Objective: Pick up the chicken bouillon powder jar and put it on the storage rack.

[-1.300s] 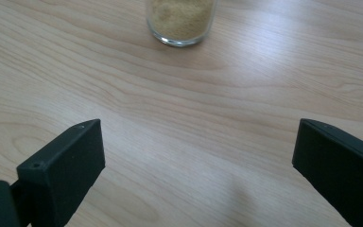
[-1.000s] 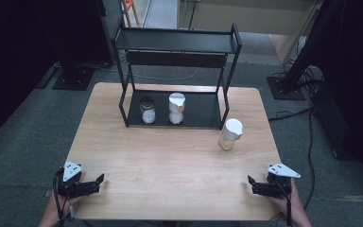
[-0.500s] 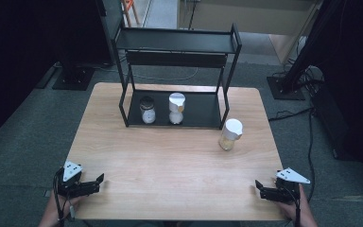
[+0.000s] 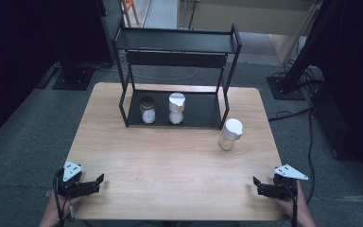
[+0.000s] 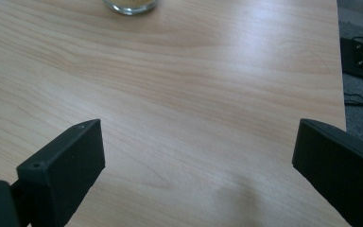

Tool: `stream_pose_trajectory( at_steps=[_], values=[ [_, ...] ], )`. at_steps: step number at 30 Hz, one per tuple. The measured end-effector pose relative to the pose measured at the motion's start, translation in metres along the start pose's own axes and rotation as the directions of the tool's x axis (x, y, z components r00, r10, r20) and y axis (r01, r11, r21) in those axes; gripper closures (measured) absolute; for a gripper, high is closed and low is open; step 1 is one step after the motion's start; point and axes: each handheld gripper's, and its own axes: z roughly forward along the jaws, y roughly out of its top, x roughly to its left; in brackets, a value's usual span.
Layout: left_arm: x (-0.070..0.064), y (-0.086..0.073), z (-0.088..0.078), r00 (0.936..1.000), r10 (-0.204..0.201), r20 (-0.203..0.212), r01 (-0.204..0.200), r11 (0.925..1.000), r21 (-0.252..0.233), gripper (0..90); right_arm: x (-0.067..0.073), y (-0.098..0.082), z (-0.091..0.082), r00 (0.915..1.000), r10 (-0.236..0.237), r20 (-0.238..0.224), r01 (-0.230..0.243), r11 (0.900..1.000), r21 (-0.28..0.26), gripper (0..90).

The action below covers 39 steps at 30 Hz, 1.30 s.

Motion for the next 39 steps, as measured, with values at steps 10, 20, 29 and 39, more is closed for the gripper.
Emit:
stream_pose_trajectory(
  at_steps=[10,20,29,39],
  values=[
    [0.0,0.0,0.0,1.0,0.005,0.003,-0.005,1.0,0.006,2.9,0.017,0.03,0.011,0.9995,-0.007,-0.03,0.006,1.0,-0.029,4.3],
    [0.0,0.0,0.0,0.9998,0.013,0.013,-0.013,0.9999,0.002,2.9,0.034,0.058,0.021,0.998,-0.039,-0.05,0.038,0.999,-0.031,4.9],
    [-0.001,0.0,0.0,0.9998,0.016,0.011,-0.016,0.9999,0.005,2.9,0.043,0.08,0.031,0.9953,-0.033,-0.091,0.032,0.999,-0.013,7.7],
    [-0.001,0.0,0.0,0.9997,0.019,0.016,-0.019,0.9998,0.006,2.9,0.047,0.112,0.04,0.9959,-0.044,-0.08,0.044,0.999,0.003,7.7]
  ],
)
